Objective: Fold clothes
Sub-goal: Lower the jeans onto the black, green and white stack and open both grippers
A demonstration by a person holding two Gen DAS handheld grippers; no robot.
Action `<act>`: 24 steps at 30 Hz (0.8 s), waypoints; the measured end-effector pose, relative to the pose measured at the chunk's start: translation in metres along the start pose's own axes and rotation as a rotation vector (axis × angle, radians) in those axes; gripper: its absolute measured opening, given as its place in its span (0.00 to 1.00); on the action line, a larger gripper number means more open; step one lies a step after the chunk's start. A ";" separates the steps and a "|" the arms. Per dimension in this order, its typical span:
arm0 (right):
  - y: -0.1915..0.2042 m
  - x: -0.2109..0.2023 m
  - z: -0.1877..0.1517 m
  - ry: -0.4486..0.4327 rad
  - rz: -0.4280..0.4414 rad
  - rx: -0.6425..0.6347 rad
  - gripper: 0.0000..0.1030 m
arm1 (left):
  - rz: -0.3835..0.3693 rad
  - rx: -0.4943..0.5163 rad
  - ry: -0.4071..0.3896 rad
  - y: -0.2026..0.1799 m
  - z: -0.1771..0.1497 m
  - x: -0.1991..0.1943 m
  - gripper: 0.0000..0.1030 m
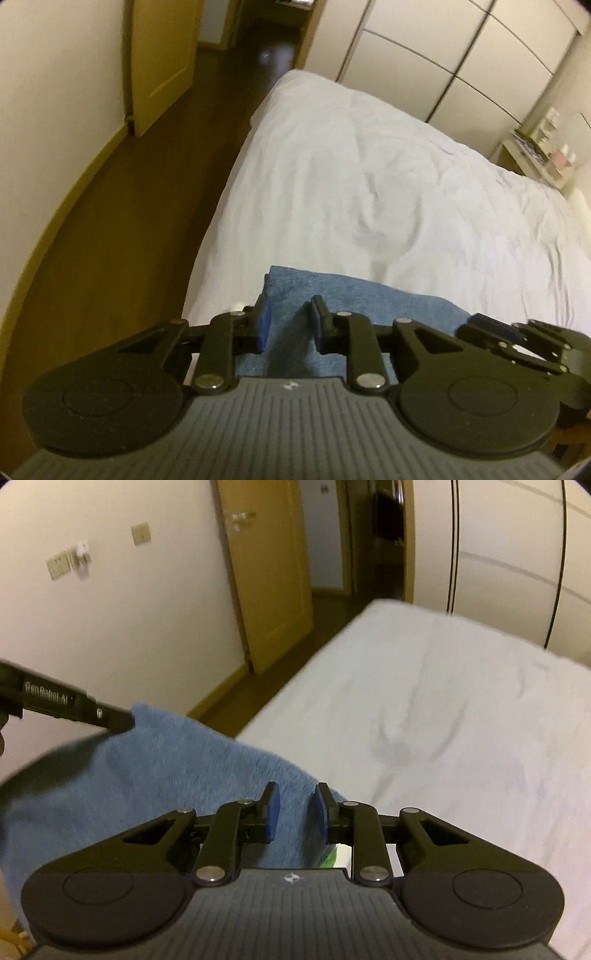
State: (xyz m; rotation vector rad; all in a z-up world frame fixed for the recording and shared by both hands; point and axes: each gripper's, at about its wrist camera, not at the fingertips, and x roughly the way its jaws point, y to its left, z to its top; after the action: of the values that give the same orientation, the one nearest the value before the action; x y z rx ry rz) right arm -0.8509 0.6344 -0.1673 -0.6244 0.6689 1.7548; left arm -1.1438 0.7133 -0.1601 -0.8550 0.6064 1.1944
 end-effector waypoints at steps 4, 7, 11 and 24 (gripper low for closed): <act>-0.006 0.017 -0.006 0.041 -0.005 0.024 0.26 | 0.023 -0.003 0.015 0.003 -0.004 0.019 0.33; -0.018 0.025 -0.007 0.081 0.012 0.109 0.26 | -0.007 -0.067 0.035 0.013 -0.003 0.025 0.36; -0.028 0.018 0.001 0.093 0.061 0.172 0.27 | 0.017 -0.029 0.029 0.007 0.002 0.013 0.35; 0.002 -0.093 -0.030 -0.013 0.219 0.123 0.28 | -0.018 -0.074 -0.082 -0.004 -0.075 -0.117 0.21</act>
State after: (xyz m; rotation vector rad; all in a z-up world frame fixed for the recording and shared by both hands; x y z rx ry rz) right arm -0.8265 0.5505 -0.1230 -0.4688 0.8561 1.9005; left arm -1.1704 0.5869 -0.1079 -0.8676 0.4893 1.2358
